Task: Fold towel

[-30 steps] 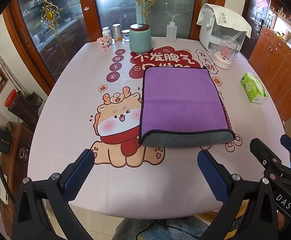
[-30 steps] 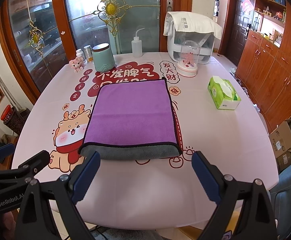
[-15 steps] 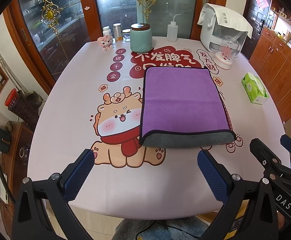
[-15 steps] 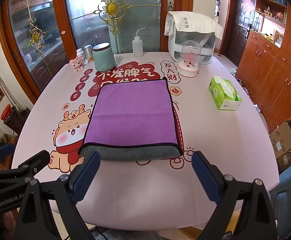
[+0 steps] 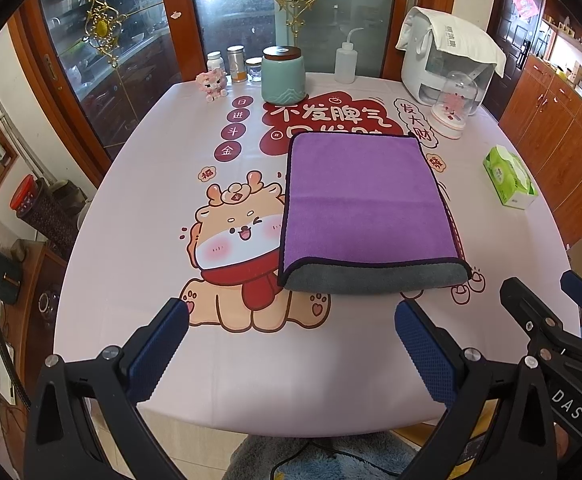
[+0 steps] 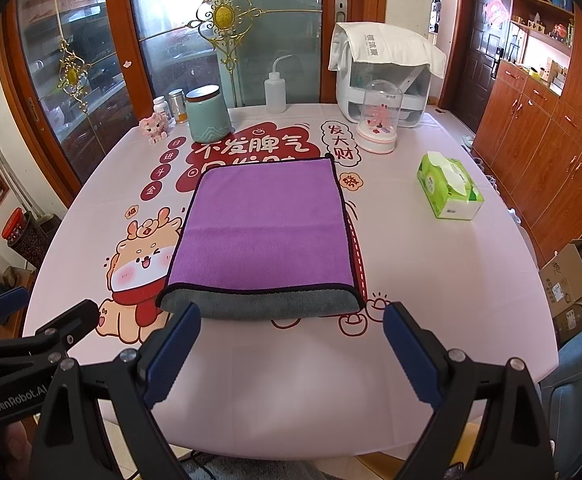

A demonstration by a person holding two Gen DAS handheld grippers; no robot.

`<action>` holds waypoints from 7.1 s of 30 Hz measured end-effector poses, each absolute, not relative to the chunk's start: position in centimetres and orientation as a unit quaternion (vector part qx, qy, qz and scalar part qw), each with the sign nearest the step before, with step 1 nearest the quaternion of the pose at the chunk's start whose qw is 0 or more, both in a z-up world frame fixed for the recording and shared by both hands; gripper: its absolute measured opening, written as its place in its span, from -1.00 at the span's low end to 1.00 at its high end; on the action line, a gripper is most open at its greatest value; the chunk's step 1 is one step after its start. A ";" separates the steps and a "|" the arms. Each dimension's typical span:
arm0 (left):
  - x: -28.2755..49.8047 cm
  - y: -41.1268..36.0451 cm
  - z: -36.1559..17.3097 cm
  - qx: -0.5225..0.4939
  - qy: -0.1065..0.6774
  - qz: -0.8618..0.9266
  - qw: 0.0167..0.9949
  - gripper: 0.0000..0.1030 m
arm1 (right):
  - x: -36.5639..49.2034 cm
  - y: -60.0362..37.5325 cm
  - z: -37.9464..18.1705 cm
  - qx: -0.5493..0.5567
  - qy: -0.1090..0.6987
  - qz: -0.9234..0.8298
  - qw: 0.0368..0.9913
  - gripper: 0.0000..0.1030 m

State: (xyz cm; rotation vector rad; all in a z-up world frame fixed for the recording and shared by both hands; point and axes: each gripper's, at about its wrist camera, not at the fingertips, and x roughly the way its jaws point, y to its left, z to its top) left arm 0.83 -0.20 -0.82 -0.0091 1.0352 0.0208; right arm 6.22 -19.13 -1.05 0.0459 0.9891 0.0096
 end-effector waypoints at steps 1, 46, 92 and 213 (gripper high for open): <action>0.8 -0.2 -0.8 -0.004 0.495 0.010 0.869 0.99 | 6.2 -19.1 -1.0 0.022 0.475 0.005 0.880 0.82; 0.2 -0.8 -5.1 -0.009 0.515 0.076 0.854 0.98 | 6.2 -25.5 -6.6 0.012 0.509 0.015 0.861 0.82; 14.4 1.9 -17.7 0.025 0.579 -0.247 0.777 0.48 | 17.5 -26.7 -18.9 -0.022 0.581 0.256 0.772 0.02; 39.5 -0.1 -19.6 0.028 0.512 0.014 0.858 0.64 | 42.2 -24.4 -21.1 -0.014 0.508 -0.009 0.861 -0.16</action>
